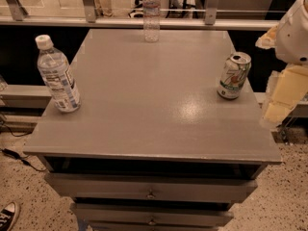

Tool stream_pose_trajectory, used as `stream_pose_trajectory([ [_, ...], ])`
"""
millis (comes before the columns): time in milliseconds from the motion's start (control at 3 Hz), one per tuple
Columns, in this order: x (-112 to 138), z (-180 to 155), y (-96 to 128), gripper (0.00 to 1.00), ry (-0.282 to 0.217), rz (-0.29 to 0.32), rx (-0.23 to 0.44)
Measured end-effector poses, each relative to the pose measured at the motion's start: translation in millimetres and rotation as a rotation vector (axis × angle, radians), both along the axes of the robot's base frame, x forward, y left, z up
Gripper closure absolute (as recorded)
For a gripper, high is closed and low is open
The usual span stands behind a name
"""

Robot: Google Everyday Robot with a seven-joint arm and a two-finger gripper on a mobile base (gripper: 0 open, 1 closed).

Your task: Move 7up can near blue plastic bottle

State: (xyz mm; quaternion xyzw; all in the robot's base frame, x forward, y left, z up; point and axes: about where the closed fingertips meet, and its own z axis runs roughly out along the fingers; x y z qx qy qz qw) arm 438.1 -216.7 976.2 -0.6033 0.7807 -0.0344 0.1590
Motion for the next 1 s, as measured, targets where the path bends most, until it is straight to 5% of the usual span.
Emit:
stream_pose_trajectory([
  [333,0,0,0,0.00,0.000,0.000,0.000],
  [1000,46,-1,-55,0.00,-0.115,-0.091,0.126],
])
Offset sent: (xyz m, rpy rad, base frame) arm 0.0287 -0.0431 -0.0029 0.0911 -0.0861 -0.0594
